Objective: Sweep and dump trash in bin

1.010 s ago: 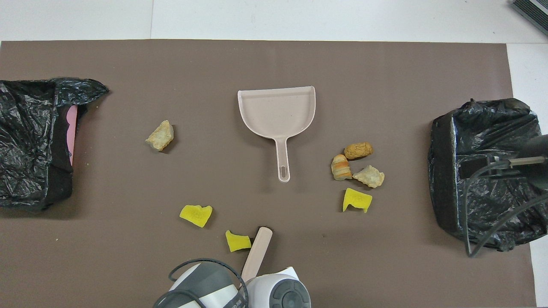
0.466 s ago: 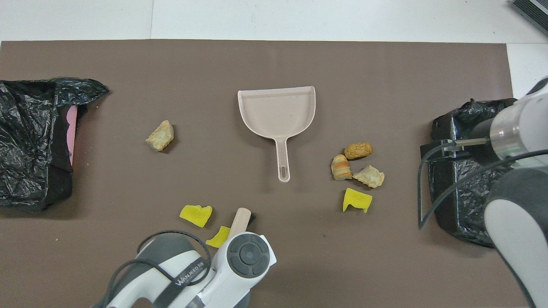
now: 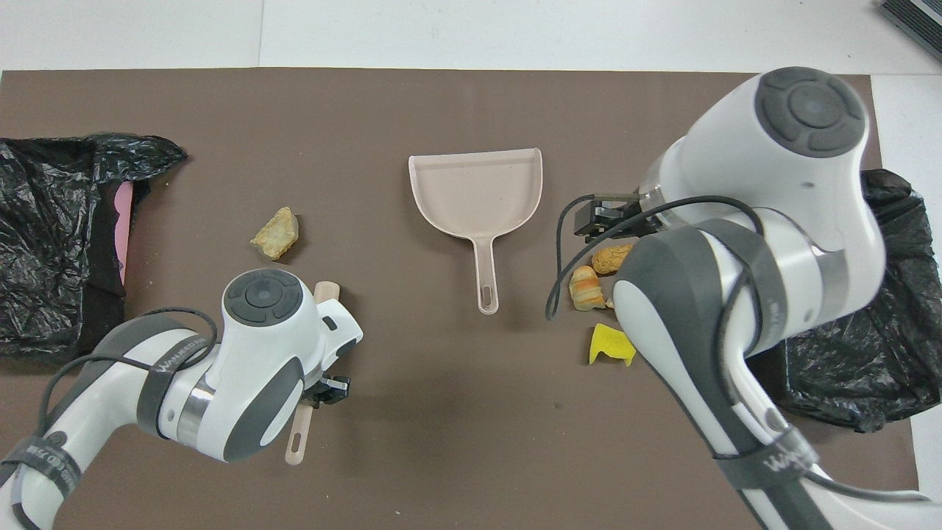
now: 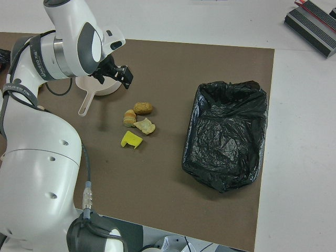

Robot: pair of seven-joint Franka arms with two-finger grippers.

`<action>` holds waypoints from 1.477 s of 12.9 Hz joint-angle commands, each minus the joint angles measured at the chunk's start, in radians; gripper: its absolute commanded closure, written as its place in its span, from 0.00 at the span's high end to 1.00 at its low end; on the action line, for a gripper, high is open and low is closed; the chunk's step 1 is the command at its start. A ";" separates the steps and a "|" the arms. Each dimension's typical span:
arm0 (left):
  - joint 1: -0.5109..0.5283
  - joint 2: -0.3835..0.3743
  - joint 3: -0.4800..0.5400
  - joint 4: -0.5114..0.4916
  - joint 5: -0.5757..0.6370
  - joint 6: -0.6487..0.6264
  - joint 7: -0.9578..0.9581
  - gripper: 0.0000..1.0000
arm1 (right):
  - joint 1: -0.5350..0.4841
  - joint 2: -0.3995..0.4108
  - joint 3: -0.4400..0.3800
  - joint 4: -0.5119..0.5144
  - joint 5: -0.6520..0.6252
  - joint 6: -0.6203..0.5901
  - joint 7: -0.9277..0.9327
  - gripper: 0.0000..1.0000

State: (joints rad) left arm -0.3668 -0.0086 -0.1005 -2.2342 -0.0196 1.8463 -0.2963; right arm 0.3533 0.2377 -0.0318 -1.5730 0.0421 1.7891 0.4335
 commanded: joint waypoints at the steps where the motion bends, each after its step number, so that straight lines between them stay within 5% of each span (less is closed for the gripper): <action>1: 0.049 0.015 -0.007 0.096 0.018 -0.022 0.025 0.00 | 0.000 0.115 0.012 0.117 0.051 0.015 0.042 1.00; 7: 0.227 -0.037 -0.004 0.192 0.018 -0.183 0.166 0.00 | 0.116 0.219 0.012 0.091 0.038 0.225 0.087 1.00; 15: 0.339 -0.059 -0.002 0.150 0.018 -0.144 0.169 0.00 | 0.214 0.206 0.012 -0.062 -0.010 0.299 0.093 1.00; 18: 0.364 -0.089 -0.002 0.073 0.018 -0.073 0.172 0.00 | 0.228 0.196 0.012 -0.114 -0.037 0.314 0.091 0.72; 19: 0.380 -0.091 -0.002 0.058 0.018 -0.062 0.172 0.00 | 0.240 0.196 0.010 -0.111 -0.056 0.312 0.091 0.52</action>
State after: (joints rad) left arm -0.0148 -0.0504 -0.0934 -2.1068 -0.0140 1.7367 -0.1341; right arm 0.5759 0.4651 -0.0236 -1.6335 0.0286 2.0645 0.5079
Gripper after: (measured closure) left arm 0.736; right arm 0.167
